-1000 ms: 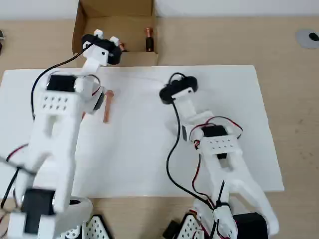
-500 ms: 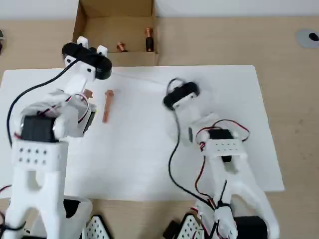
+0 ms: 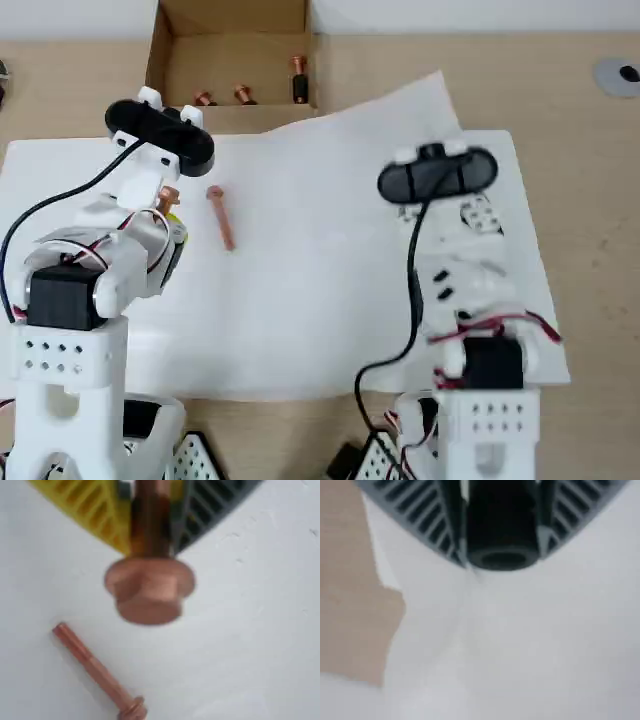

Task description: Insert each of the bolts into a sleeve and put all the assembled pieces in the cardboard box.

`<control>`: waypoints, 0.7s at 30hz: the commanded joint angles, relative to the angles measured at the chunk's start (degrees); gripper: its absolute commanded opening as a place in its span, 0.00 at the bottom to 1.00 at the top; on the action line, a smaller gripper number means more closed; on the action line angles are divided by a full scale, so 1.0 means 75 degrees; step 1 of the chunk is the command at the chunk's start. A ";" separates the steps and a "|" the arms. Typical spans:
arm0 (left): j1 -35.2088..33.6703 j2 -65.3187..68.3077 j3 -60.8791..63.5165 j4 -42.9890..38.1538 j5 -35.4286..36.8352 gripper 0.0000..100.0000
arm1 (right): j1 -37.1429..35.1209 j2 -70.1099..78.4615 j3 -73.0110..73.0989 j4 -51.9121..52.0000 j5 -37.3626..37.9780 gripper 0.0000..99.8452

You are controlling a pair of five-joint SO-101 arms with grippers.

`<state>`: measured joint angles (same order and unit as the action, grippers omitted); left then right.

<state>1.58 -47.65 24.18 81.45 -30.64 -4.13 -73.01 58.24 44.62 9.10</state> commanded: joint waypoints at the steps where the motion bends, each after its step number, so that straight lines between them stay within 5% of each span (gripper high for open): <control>1: -0.0035 -0.0217 -0.0094 -0.0023 0.0047 0.02 | -0.0088 -0.0557 0.0416 0.0340 0.0281 0.01; 21: -0.0012 -0.0240 -0.0715 0.0891 0.0059 0.02 | -0.0135 -0.0627 0.3558 0.0610 0.1536 0.01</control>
<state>1.58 -48.00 23.47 86.46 -30.64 -4.13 -77.05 83.65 49.10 20.09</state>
